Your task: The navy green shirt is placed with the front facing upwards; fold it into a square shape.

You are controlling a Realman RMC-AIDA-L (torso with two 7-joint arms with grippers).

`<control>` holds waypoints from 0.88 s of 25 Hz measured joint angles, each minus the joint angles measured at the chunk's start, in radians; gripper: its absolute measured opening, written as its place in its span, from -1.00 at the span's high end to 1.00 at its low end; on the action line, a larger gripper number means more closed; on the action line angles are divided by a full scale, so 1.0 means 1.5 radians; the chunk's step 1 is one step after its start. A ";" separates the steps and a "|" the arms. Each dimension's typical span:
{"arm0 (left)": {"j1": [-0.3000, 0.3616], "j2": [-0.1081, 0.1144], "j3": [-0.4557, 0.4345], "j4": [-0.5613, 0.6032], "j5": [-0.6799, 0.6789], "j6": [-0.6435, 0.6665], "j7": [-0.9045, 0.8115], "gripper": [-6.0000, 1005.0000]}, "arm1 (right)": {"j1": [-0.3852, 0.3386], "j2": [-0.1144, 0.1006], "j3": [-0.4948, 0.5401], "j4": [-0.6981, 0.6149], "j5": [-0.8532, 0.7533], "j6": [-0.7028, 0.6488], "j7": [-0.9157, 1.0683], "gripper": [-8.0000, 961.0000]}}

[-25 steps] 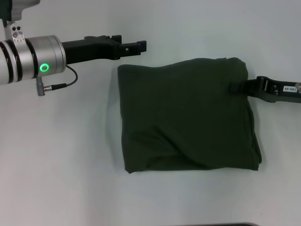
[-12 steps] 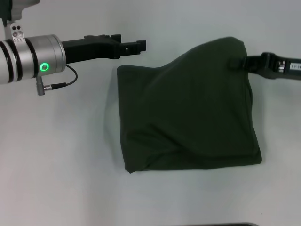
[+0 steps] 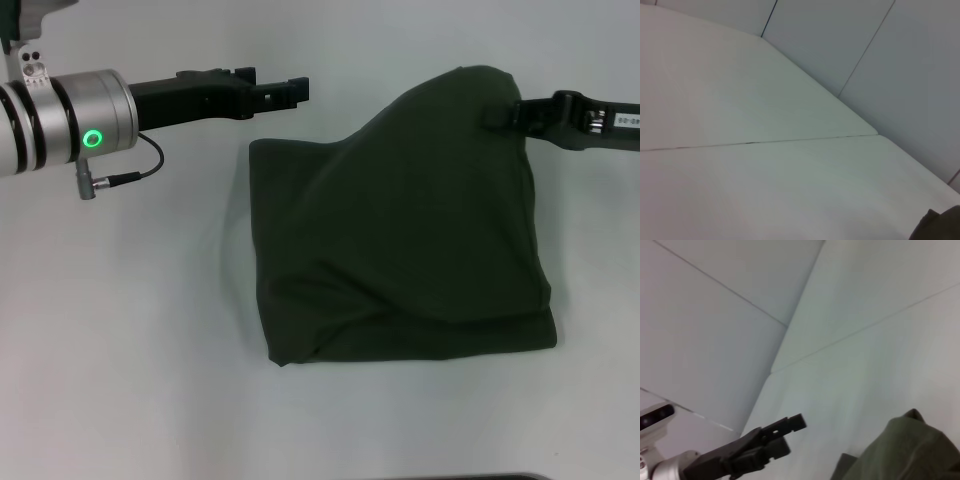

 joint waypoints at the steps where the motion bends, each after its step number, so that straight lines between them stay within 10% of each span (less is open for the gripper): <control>1: 0.000 0.000 0.000 0.000 0.000 0.000 0.000 -0.86 | -0.003 -0.001 0.000 0.000 0.000 0.002 0.002 0.88; 22: -0.006 0.000 0.002 0.000 -0.001 0.001 -0.005 -0.86 | -0.038 0.003 -0.004 0.011 -0.056 0.070 0.015 0.88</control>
